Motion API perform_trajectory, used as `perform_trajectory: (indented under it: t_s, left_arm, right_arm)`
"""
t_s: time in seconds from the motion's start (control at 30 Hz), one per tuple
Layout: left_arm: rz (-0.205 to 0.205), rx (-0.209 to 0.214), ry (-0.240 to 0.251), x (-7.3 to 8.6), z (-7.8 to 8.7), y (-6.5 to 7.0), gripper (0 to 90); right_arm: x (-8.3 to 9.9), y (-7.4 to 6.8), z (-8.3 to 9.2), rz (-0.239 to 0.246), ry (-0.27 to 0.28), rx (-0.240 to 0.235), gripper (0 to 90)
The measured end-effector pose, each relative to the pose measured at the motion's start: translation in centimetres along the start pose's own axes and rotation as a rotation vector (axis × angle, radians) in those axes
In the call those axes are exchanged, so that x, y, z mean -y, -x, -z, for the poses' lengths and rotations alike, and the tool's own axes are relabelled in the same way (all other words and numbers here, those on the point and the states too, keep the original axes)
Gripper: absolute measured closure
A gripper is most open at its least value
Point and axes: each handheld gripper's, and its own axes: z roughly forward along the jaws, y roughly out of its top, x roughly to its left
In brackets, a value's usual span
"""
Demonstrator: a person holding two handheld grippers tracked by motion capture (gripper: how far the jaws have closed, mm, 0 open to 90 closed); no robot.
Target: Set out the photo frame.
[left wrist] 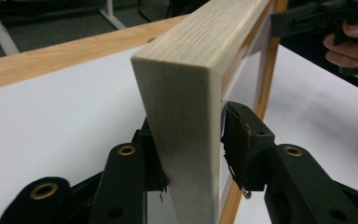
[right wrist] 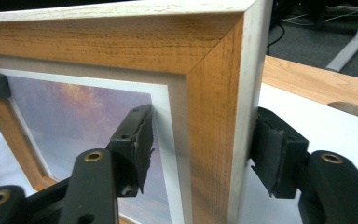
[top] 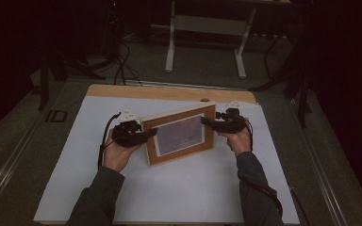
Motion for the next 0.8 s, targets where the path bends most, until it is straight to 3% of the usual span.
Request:
perform_trajectory:
  t_s: [0.3,0.8]
  left_arm:
    - [0.015,0.021,0.053,-0.3,-1.2,-1.5,58.7]
    - [0.008,0.037,0.066,-0.8,-2.0,-2.4,55.9]
  right_arm:
    - [0.1,0.1,0.3,-0.017,0.002,0.039,47.8]
    - [0.4,-0.1,0.7,-0.041,0.004,0.081,50.2]
